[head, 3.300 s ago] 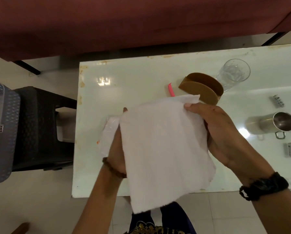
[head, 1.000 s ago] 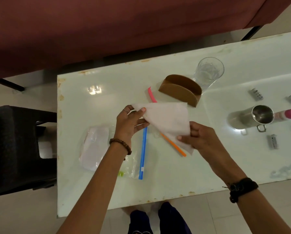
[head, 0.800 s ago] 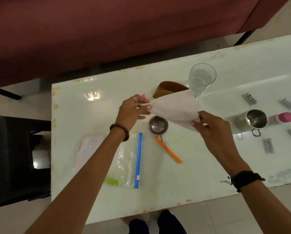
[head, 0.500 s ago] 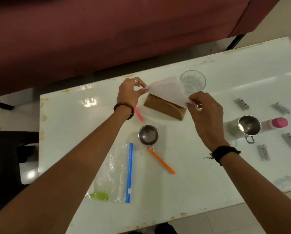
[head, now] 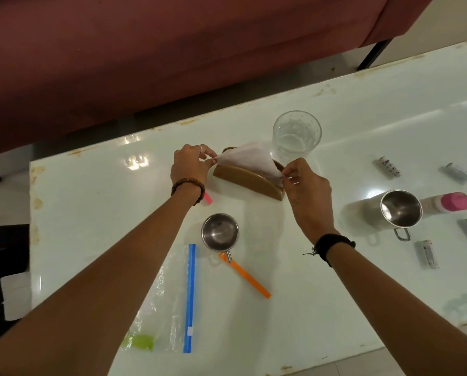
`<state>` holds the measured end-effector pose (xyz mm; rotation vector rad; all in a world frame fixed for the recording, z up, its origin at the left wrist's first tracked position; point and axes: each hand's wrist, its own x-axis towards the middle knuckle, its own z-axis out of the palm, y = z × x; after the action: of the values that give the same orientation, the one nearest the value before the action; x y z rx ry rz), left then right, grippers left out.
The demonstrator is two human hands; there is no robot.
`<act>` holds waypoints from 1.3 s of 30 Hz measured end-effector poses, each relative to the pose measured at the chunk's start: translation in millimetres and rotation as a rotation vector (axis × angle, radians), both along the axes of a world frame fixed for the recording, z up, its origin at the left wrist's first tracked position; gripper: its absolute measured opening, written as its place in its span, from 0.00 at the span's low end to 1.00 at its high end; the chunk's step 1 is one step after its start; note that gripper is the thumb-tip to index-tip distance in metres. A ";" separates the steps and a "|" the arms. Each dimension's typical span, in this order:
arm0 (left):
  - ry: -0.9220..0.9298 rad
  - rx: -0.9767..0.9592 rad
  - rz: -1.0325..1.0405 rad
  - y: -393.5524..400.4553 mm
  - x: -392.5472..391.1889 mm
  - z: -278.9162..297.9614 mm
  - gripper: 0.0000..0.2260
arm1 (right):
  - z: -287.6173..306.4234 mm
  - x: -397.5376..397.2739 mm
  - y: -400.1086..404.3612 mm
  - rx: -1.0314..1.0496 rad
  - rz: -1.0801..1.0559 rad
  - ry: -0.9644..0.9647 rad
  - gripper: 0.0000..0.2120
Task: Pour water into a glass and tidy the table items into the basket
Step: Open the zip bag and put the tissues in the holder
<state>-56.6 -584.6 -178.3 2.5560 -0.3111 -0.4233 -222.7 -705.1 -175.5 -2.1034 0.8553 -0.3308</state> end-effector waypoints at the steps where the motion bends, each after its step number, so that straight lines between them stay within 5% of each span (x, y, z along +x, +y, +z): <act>1: 0.015 -0.005 0.004 0.5 -0.3 -1.6 0.09 | -1.4 -0.7 0.0 0.018 -0.002 0.005 0.04; 9: 0.017 -0.301 0.276 -0.5 -24.2 13.1 0.06 | -8.8 -12.9 -2.3 0.092 -0.167 -0.093 0.07; 17: 0.677 -0.578 0.475 -5.6 -68.4 15.9 0.08 | -12.3 -3.9 -9.2 0.192 -0.047 -0.020 0.13; 24: 0.637 -0.438 0.296 -7.1 -59.7 13.5 0.22 | -11.7 4.1 11.1 0.070 0.071 -0.009 0.13; 33: 0.442 -0.392 0.283 18.0 -31.2 11.8 0.17 | -9.3 35.9 48.2 0.021 0.225 0.026 0.14; 39: 0.484 -0.448 0.360 30.3 -29.8 12.5 0.17 | -6.7 44.8 55.2 0.013 0.238 0.071 0.13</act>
<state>-86.3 -554.3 -165.8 1.9413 0.2103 -0.7177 -177.8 -649.9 -182.2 -2.1879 0.6359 -0.1245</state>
